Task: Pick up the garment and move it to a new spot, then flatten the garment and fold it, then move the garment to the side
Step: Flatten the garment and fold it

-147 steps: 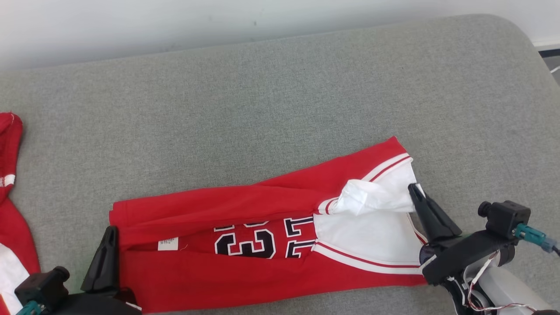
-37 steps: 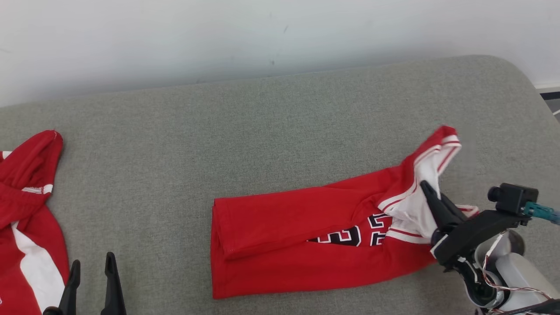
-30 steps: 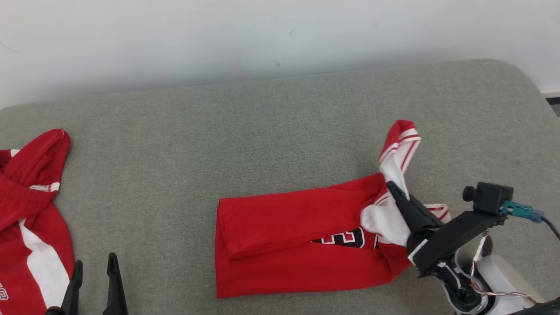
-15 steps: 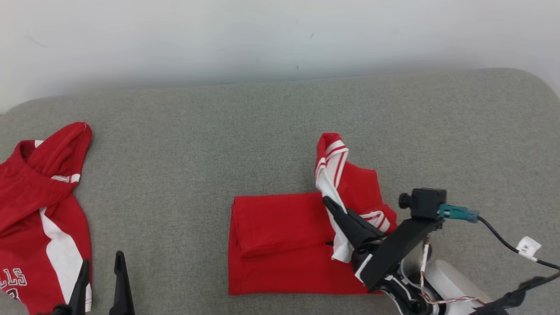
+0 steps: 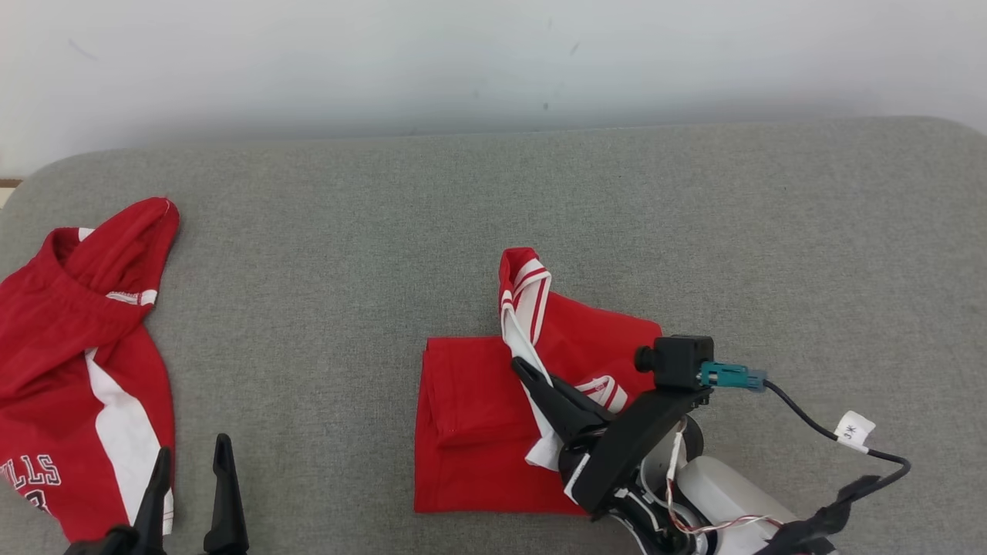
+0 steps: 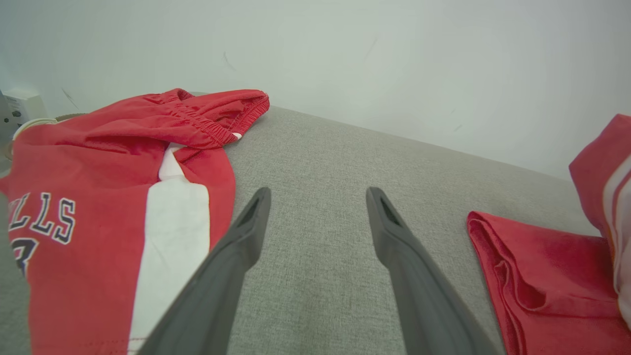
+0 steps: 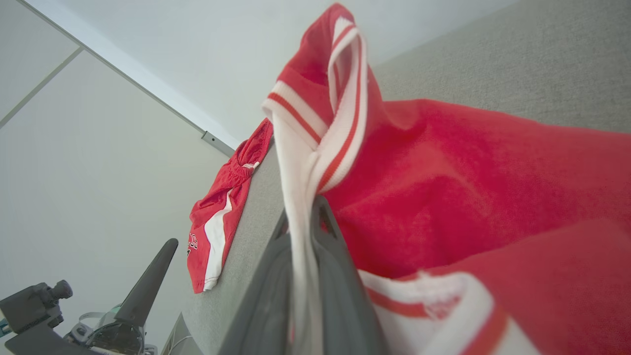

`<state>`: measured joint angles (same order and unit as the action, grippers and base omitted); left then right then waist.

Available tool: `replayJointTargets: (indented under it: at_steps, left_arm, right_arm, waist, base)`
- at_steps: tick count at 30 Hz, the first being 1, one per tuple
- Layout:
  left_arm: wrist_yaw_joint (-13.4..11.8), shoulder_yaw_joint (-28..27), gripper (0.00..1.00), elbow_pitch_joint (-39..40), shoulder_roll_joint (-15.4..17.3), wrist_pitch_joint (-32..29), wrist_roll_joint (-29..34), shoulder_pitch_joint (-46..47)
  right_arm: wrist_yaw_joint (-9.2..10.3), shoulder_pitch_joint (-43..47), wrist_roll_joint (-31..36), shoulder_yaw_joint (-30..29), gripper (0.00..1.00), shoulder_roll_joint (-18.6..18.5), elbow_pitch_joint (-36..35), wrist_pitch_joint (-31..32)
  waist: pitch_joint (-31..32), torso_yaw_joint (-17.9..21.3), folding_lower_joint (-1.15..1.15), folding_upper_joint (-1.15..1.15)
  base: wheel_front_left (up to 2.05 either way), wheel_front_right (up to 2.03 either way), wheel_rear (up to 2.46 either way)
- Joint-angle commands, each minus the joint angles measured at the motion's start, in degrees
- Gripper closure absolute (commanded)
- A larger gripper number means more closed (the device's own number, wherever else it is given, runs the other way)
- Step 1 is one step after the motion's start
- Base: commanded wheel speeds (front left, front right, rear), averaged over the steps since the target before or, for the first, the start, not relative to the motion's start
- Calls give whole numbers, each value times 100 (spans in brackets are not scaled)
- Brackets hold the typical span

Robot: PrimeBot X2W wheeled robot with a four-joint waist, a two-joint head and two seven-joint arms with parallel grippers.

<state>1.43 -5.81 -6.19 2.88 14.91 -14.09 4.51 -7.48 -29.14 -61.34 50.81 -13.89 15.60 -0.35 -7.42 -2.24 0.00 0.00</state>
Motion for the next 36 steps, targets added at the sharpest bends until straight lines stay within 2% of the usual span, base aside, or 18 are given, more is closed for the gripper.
replayJointTargets:
  at_steps: [1, 6, 16, 17, 18, 19, 20, 29, 36]
  left_arm:
    - [19, -4, 0, -43, 3, 20, -16, 46]
    - [-47, 98, 0, -39, 4, 20, -46, 81]
    - [-3, 135, 0, -172, 4, 20, -88, 167]
    - [-7, 142, 0, -176, 4, 20, -90, 171]
    - [-11, 148, 0, -181, 4, 20, -95, 172]
    - [-14, 150, 0, -185, 4, 20, -98, 169]
    - [-14, 143, 0, -186, 4, 20, -97, 166]
    - [-15, 91, 0, -186, 4, 20, -91, 87]
    - [-20, 64, 0, -154, 4, 20, -61, 9]
  right_arm:
    - [-3, -94, 27, 45, 100, 110, 138, -79]
    - [-3, -255, -10, 187, 100, 361, 532, -202]
    - [-3, -513, -121, 466, 100, 721, 1324, -472]
    - [-3, -543, -133, 507, 84, 746, 1388, -491]
    - [-3, -577, -161, 540, 64, 763, 1438, -521]
    - [-3, -596, -182, 569, 5, 775, 1478, -551]
    - [-3, -606, -197, 604, 0, 783, 1508, -594]
    - [-3, -832, -266, 785, 0, 476, 1162, -1184]
    - [-3, -847, -171, 543, 0, 43, 846, -1435]
  waist:
    - [-15, -12, 0, 0]
    - [-39, -61, 0, 0]
    - [-55, -147, 0, 0]
    - [-53, -157, 0, 0]
    - [-49, -167, 0, 0]
    - [-45, -174, 0, 0]
    - [-40, -177, 0, 0]
    - [20, -122, 0, 0]
    - [86, -48, 0, 0]
  base:
    - [0, 0, 0]
    - [0, 0, 0]
    - [0, 0, 0]
    - [0, 0, 0]
    - [0, 0, 0]
    - [0, 0, 0]
    - [0, 0, 0]
    - [0, 0, 0]
    - [0, 0, 0]
